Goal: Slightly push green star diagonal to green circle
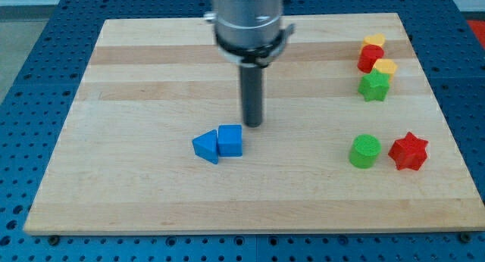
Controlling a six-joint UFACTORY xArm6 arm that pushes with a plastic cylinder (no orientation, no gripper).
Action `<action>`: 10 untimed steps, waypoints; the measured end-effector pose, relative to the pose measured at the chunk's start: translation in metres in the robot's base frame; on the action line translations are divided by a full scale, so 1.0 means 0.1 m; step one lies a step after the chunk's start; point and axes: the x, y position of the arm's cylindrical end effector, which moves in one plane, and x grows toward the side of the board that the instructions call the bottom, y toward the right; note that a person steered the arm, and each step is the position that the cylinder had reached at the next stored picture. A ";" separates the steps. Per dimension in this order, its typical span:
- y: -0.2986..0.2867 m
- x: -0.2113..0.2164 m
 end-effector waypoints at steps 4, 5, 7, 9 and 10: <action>2.54 0.11; 2.88 -0.15; 2.53 -0.57; 1.08 -0.56; 0.56 -0.55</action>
